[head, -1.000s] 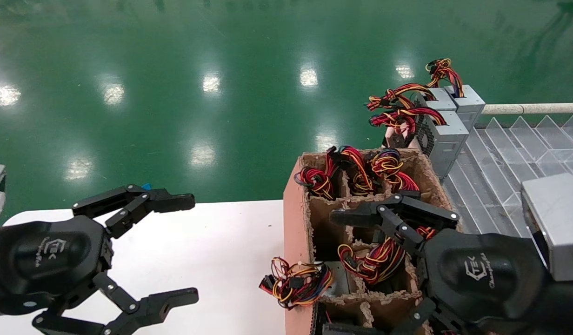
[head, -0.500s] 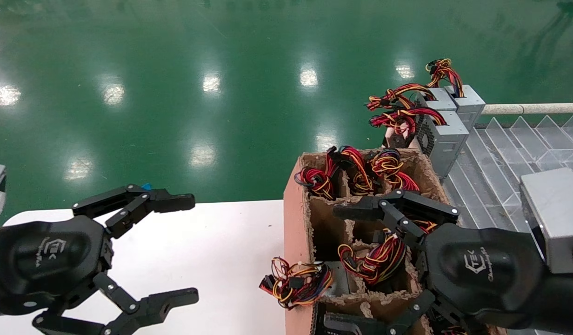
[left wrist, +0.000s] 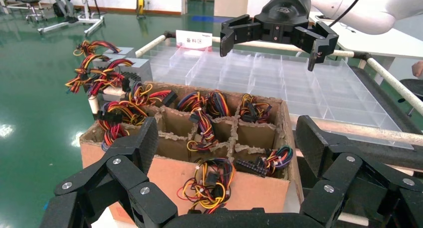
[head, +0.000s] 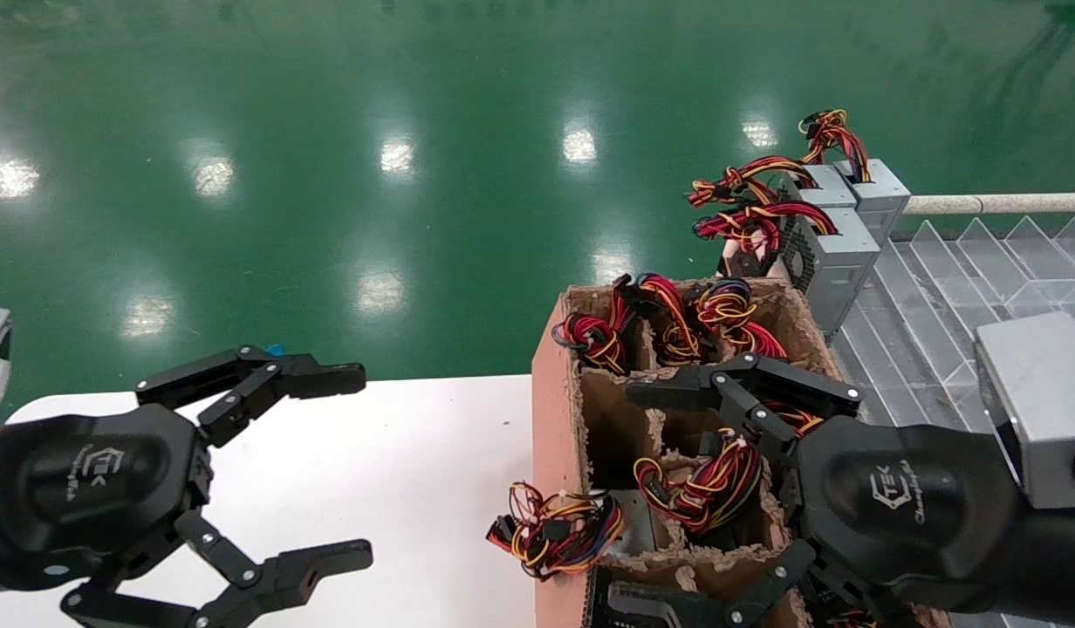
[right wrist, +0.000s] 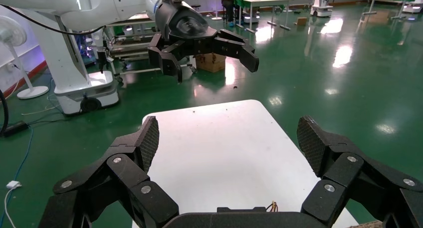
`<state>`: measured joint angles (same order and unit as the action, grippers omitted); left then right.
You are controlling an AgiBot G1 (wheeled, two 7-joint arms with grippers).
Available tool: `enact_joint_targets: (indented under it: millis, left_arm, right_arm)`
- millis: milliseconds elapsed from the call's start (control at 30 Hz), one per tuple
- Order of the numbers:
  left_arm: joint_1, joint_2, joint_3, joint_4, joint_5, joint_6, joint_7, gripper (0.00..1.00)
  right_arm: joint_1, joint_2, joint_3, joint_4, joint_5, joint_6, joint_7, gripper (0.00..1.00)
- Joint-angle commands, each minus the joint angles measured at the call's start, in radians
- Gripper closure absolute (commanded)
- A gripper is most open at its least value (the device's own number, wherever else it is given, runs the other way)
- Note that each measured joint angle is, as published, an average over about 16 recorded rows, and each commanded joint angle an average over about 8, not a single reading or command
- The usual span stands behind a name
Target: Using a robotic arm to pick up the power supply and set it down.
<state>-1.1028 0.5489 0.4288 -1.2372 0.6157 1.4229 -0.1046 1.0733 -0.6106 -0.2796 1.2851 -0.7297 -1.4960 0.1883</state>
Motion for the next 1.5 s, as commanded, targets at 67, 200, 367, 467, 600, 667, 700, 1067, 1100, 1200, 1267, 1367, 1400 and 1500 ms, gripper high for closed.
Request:
enact_joint_targets:
  millis: [67,200,367,467,600,667,700,1067,1100,1200,1267,1367,1400,1500]
  left_arm:
    - [0.000,0.000,0.000,0.000,0.000,0.000,0.000,0.00]
    - [0.000,0.000,0.000,0.000,0.000,0.000,0.000,0.00]
    - [0.000,0.000,0.000,0.000,0.000,0.000,0.000,0.00]
    - [0.000,0.000,0.000,0.000,0.000,0.000,0.000,0.00]
    - [0.000,0.000,0.000,0.000,0.000,0.000,0.000,0.00]
    - [0.000,0.000,0.000,0.000,0.000,0.000,0.000,0.00]
    - [0.000,0.000,0.000,0.000,0.000,0.000,0.000,0.00]
    - [0.000,0.000,0.000,0.000,0.000,0.000,0.000,0.00]
    - [0.000,0.000,0.000,0.000,0.000,0.000,0.000,0.00]
    - [0.000,0.000,0.000,0.000,0.000,0.000,0.000,0.00]
    - [0.000,0.000,0.000,0.000,0.000,0.000,0.000,0.00]
    - [0.000,0.000,0.000,0.000,0.000,0.000,0.000,0.00]
    - [0.000,0.000,0.000,0.000,0.000,0.000,0.000,0.00]
    - [0.000,0.000,0.000,0.000,0.000,0.000,0.000,0.00]
  right_arm:
    - [0.000,0.000,0.000,0.000,0.000,0.000,0.000,0.00]
    - [0.000,0.000,0.000,-0.001,0.000,0.000,0.000,0.00]
    - [0.001,-0.001,0.000,-0.001,-0.001,0.001,-0.001,0.00]
    - [0.001,-0.001,0.000,-0.001,-0.001,0.001,-0.001,0.00]
    - [0.001,-0.001,0.000,-0.002,-0.001,0.001,-0.001,0.00]
    - [0.001,-0.001,0.000,-0.002,-0.001,0.001,-0.001,0.00]
    - [0.001,-0.001,0.000,-0.002,-0.001,0.001,-0.001,0.00]
    - [0.002,-0.001,0.000,-0.002,-0.001,0.001,-0.001,0.00]
    - [0.002,-0.001,0.000,-0.002,-0.001,0.001,-0.001,0.00]
    - [0.002,-0.001,0.000,-0.002,-0.001,0.001,-0.001,0.00]
    - [0.002,-0.001,0.000,-0.002,-0.001,0.001,-0.001,0.00]
    - [0.002,-0.001,0.000,-0.002,-0.001,0.001,-0.001,0.00]
    - [0.002,-0.001,0.000,-0.002,-0.001,0.001,-0.001,0.00]
    - [0.002,-0.001,0.000,-0.002,-0.001,0.001,-0.001,0.00]
